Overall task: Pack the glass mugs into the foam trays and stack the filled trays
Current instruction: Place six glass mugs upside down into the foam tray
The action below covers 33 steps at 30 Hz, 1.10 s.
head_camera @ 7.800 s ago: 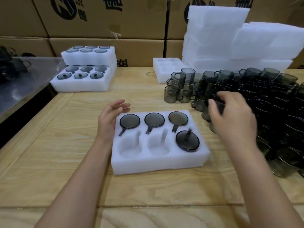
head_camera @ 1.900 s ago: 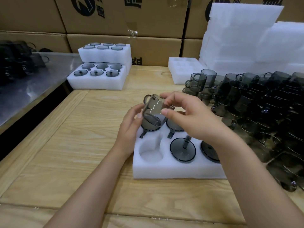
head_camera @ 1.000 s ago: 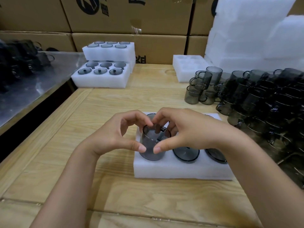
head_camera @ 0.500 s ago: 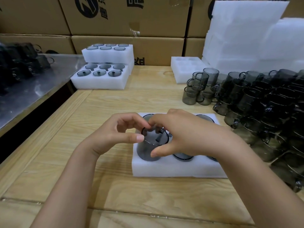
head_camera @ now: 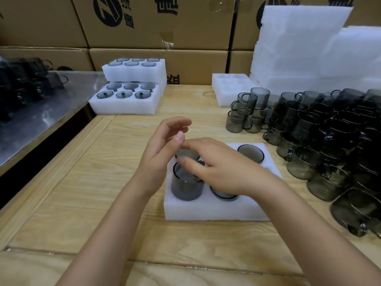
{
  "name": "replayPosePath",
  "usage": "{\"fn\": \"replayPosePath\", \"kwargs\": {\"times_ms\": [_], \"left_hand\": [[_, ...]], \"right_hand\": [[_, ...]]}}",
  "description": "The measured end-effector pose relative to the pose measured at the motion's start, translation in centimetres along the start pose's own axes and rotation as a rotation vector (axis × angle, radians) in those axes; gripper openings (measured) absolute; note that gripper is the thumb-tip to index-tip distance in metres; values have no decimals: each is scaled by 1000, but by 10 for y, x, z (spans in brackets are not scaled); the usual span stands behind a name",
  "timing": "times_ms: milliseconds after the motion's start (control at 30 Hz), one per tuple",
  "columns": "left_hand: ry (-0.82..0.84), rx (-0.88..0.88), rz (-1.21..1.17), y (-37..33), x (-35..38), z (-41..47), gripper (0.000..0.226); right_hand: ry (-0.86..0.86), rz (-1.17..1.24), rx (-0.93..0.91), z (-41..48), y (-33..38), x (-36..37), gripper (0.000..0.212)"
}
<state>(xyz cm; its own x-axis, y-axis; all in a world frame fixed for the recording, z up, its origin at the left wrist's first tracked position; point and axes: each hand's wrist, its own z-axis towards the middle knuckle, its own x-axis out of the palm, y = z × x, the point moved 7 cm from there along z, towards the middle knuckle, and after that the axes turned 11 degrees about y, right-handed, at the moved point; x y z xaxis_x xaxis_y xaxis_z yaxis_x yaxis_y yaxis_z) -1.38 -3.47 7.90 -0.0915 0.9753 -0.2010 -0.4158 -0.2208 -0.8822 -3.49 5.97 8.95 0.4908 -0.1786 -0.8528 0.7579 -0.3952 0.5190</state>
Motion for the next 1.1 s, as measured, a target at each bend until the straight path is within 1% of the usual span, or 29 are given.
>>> {"fn": "replayPosePath", "kwargs": {"times_ms": [33, 67, 133, 200, 267, 300, 400, 500, 567, 700, 767, 833, 900, 933, 1033, 1100], "left_hand": [[24, 33, 57, -7, 6, 0, 39], [76, 47, 132, -11, 12, 0, 42], [227, 7, 325, -10, 24, 2, 41], [363, -105, 519, 3, 29, 0, 39], [434, -179, 619, 15, 30, -8, 42], [433, -183, 634, 19, 30, -14, 44], [399, -176, 647, 21, 29, -23, 45], [398, -194, 679, 21, 32, -19, 45], [408, -191, 707, 20, 34, -17, 49], [426, -165, 756, 21, 33, -18, 56], [366, -129, 733, 19, 30, -17, 57], [208, -89, 615, 17, 23, -18, 58], [55, -110, 476, 23, 15, -22, 54], [16, -149, 411, 28, 13, -24, 51], [9, -259, 175, 47, 12, -27, 44], [4, -265, 69, 51, 12, -28, 42]], "right_hand": [[-29, -51, -20, 3, 6, 1, 34], [-17, -179, -28, 8, 11, 7, 33], [122, -490, -1, 15, 13, 29, 46], [254, -629, 47, 19, 7, 47, 55], [281, -619, 135, 20, 4, 55, 61], [263, -607, 166, 21, 3, 58, 64], [174, -676, 120, 23, 5, 60, 67], [192, -669, 95, 21, 2, 58, 66], [208, -697, 112, 21, 0, 59, 67], [157, -738, 171, 22, 0, 58, 69], [138, -697, 172, 20, 0, 57, 68], [111, -561, 174, 17, -3, 54, 65], [48, -431, 186, 15, -5, 50, 61], [28, -412, 212, 17, -7, 51, 61], [19, -458, 308, 22, -10, 53, 59], [68, -447, 349, 24, -13, 56, 58]]}}
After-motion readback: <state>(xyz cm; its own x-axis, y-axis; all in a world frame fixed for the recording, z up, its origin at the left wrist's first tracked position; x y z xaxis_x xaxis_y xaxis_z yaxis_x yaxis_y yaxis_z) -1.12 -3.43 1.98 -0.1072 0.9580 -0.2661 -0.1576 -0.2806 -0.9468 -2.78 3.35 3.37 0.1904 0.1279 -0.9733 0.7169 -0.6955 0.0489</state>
